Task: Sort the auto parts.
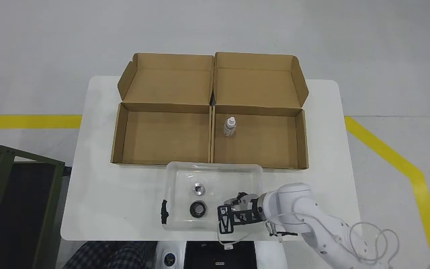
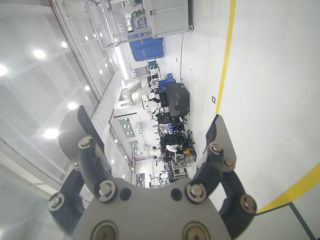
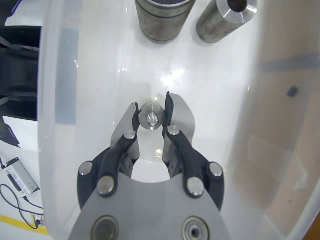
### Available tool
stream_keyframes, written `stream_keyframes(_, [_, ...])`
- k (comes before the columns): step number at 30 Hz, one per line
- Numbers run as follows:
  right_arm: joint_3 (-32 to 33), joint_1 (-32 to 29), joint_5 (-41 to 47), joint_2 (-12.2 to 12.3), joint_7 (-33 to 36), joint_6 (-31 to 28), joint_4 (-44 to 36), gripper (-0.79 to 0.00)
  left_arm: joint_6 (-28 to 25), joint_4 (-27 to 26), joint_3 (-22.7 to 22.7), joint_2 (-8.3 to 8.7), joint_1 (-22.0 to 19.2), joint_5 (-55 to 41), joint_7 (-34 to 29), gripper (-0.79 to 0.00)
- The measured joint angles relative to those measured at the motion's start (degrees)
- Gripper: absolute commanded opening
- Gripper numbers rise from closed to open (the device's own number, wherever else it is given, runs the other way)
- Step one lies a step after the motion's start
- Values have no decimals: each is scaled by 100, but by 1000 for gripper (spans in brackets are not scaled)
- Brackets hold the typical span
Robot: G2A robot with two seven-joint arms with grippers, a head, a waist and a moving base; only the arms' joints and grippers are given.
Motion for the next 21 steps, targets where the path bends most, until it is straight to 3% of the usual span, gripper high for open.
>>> stream_keyframes(13, [561, -36, 569, 113, -965, -82, -175, -785, 0, 0, 0, 0, 0, 0, 0, 0])
stream_keyframes(21, [1293, -195, 799, 167, -2560, 180, -308, -785, 0, 0, 0, 0, 0, 0, 0, 0])
